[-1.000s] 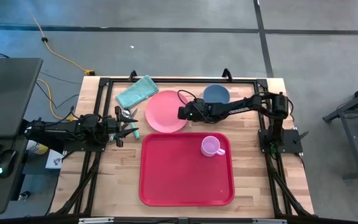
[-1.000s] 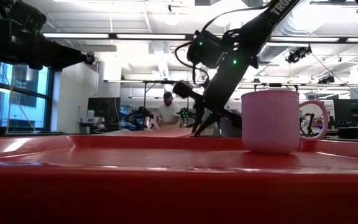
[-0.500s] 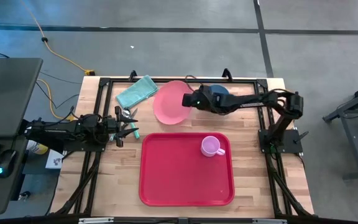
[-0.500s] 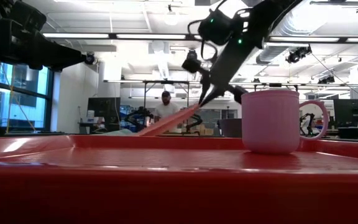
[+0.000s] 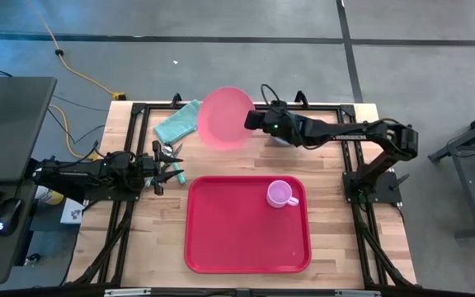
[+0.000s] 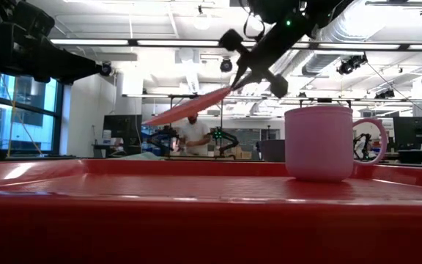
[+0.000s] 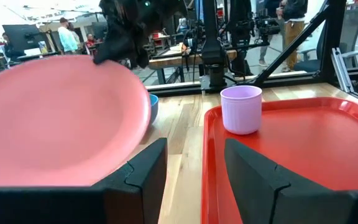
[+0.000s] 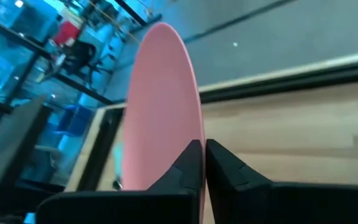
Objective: Set up tray
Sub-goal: Put the pink plate on the center of the red serving tray
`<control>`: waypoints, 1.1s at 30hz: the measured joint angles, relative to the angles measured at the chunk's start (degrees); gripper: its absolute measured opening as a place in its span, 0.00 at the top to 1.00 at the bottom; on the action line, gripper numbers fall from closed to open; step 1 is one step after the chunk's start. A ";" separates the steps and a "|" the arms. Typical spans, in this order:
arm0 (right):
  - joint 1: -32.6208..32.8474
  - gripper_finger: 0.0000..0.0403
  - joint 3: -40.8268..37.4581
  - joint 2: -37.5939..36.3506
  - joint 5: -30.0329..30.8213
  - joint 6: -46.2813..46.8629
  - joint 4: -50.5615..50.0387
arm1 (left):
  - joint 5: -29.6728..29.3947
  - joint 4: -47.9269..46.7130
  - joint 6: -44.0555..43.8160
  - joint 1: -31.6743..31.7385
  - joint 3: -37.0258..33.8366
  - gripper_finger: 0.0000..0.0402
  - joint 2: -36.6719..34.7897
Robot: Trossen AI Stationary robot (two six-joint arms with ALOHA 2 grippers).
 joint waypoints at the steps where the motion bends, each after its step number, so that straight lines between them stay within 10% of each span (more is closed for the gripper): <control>1: 0.00 1.00 0.00 -0.35 0.24 -0.55 0.38 | 0.12 0.02 0.02 -0.02 0.00 0.52 0.02; 33: 28.27 1.00 0.09 -14.53 13.32 6.66 -5.64 | 1.49 -0.04 -0.01 0.00 0.00 0.52 0.01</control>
